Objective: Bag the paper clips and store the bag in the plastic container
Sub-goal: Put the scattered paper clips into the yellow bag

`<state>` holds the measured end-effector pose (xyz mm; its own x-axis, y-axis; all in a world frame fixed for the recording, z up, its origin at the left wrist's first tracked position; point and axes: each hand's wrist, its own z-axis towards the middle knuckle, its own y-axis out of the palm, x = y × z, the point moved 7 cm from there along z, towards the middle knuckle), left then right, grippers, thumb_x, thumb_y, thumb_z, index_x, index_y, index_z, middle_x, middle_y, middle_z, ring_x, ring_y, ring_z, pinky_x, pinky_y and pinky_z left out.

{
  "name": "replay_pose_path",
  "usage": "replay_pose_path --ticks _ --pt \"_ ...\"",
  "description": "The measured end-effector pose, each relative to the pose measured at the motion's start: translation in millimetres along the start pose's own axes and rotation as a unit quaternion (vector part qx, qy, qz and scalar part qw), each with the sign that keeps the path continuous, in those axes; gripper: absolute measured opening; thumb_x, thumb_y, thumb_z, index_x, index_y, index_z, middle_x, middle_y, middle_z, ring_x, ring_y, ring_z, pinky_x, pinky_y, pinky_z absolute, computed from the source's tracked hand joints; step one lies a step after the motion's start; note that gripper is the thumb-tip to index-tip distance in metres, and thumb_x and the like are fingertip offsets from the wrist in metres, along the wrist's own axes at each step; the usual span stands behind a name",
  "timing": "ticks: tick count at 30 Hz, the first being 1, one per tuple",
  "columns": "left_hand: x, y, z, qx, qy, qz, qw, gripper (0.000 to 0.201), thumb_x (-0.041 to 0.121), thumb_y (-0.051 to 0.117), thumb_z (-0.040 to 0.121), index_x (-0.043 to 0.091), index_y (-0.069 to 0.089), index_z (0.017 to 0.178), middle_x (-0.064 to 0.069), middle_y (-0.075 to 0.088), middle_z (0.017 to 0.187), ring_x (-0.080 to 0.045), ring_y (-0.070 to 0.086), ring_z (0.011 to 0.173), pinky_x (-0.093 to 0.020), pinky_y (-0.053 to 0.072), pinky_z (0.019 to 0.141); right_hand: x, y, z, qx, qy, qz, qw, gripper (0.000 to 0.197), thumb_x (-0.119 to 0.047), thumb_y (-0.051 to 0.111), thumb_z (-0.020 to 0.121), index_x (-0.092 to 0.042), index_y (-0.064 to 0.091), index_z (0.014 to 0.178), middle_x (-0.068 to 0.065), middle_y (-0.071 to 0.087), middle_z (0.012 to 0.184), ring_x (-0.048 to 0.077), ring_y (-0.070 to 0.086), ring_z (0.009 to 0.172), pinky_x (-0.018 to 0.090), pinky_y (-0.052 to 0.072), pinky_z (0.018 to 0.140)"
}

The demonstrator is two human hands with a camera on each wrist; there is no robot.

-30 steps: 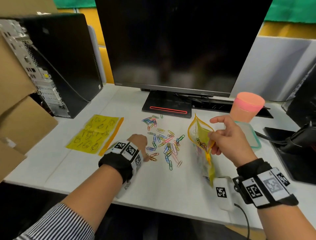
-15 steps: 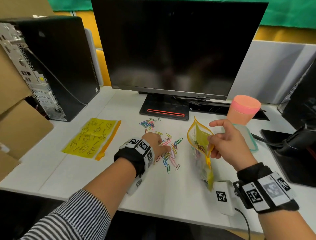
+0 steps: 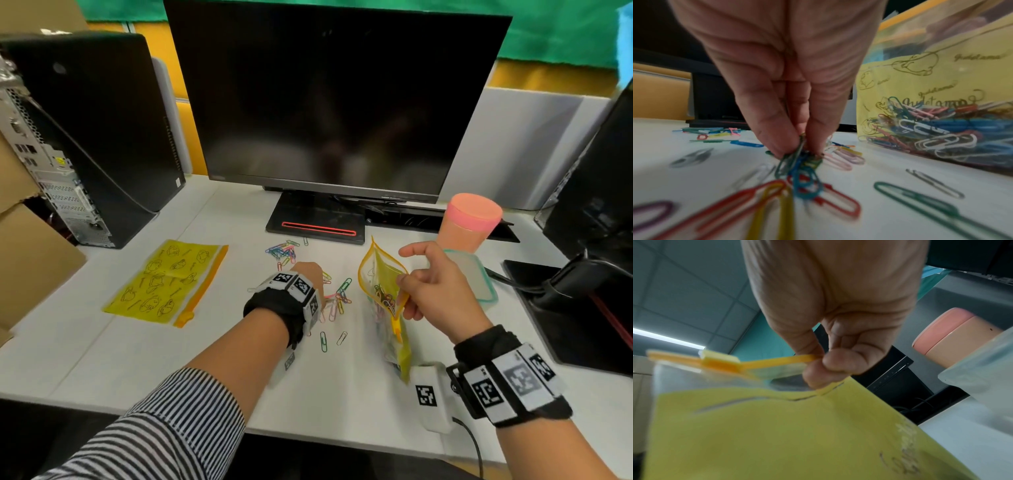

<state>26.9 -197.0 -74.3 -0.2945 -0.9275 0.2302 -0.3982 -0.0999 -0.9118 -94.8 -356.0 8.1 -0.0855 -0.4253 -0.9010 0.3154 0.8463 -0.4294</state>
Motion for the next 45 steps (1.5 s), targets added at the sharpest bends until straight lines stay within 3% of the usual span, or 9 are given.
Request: replay_pose_path --ticks 3,9,14,23,26,31,34,38,45 --pt "-3.5 1.9 -2.6 -0.032 -0.012 -0.063 0.997 0.026 0.034 0.072 0.066 0.015 0.071 0.084 -0.004 0.074 0.09 -0.024 0.07 0.085 -0.037 0.058 0.081 -1.2 -0.1 -0.1 -0.004 0.002 0.0 1.0 0.028 0.001 0.051 0.088 -0.018 0.048 0.109 0.037 0.06 0.074 0.021 0.051 0.038 0.025 0.04 0.04" --pt "-8.6 -4.3 -12.1 -0.05 -0.015 -0.159 0.986 0.027 0.012 0.066 0.081 0.005 0.071 0.106 -0.011 0.073 0.104 -0.025 0.071 0.093 -0.036 0.058 0.086 0.3 -4.2 0.0 -0.002 0.012 0.006 1.0 0.028 0.001 0.05 0.088 -0.017 0.047 0.11 0.026 0.06 0.067 0.02 0.051 0.037 0.025 0.04 0.04" --pt "-16.0 -37.9 -29.1 0.004 -0.014 -0.311 0.95 0.016 -0.004 0.073 0.072 0.012 0.07 0.071 -0.006 0.069 0.075 -0.014 0.063 0.061 -0.026 0.059 0.068 1.6 -1.4 0.1 -0.004 0.013 0.008 1.0 0.029 0.002 0.05 0.088 -0.016 0.048 0.11 0.022 0.061 0.064 0.019 0.051 0.035 0.023 0.04 0.038" --pt "39.6 -107.0 -69.1 0.07 0.118 -0.503 0.853 0.014 0.002 0.078 0.07 0.015 0.072 0.068 -0.008 0.075 0.086 -0.012 0.068 0.078 -0.023 0.058 0.075 -3.2 6.2 -1.2 -0.007 0.005 -0.004 1.0 0.029 0.001 0.05 0.087 -0.016 0.047 0.11 0.026 0.058 0.066 0.02 0.051 0.036 0.023 0.041 0.037" --pt "56.9 -96.0 -68.6 0.079 0.117 -0.46 0.877 0.013 0.0 0.077 0.07 0.011 0.071 0.069 -0.014 0.074 0.089 -0.015 0.068 0.073 -0.024 0.061 0.071 -4.2 4.9 -2.0 -0.003 0.009 -0.005 1.0 0.029 0.001 0.051 0.086 -0.017 0.047 0.109 0.026 0.058 0.067 0.019 0.051 0.036 0.022 0.041 0.036" --pt "65.6 -66.8 -63.7 0.115 0.094 -0.333 0.931 0.012 0.004 0.077 0.068 0.015 0.072 0.066 -0.003 0.067 0.063 -0.016 0.064 0.06 -0.03 0.06 0.072 -1.5 1.0 -0.6 0.007 0.024 -0.002 1.0 0.03 0.003 0.049 0.086 -0.015 0.047 0.111 0.023 0.057 0.066 0.018 0.051 0.034 0.022 0.04 0.036" --pt "69.4 -62.5 -65.2 0.12 0.111 -0.321 0.933 0.017 0.012 0.081 0.064 0.018 0.076 0.08 0.003 0.067 0.066 -0.012 0.063 0.06 -0.026 0.058 0.071 0.0 0.4 0.4 0.012 0.032 0.003 0.999 0.03 0.003 0.05 0.086 -0.015 0.047 0.11 0.022 0.058 0.065 0.018 0.051 0.033 0.023 0.04 0.036" --pt "56.1 -70.5 -63.8 0.12 0.116 -0.379 0.91 0.025 0.004 0.072 0.072 0.012 0.076 0.095 0.002 0.068 0.068 -0.014 0.065 0.06 -0.026 0.059 0.069 1.3 -1.7 0.8 0.018 0.033 0.012 0.999 0.031 0.005 0.05 0.084 -0.015 0.048 0.108 0.028 0.06 0.069 0.016 0.05 0.031 0.021 0.039 0.033" --pt "-35.1 -84.9 -20.3 0.176 0.002 -0.171 0.969 0.035 0.01 0.061 0.087 0.018 0.063 0.121 -0.005 0.063 0.125 -0.024 0.06 0.114 -0.023 0.043 0.094 -0.6 -7.5 -1.9 0.011 0.028 0.028 0.999 0.03 0.004 0.052 0.086 -0.016 0.048 0.108 0.019 0.06 0.058 0.017 0.05 0.032 0.024 0.039 0.036"
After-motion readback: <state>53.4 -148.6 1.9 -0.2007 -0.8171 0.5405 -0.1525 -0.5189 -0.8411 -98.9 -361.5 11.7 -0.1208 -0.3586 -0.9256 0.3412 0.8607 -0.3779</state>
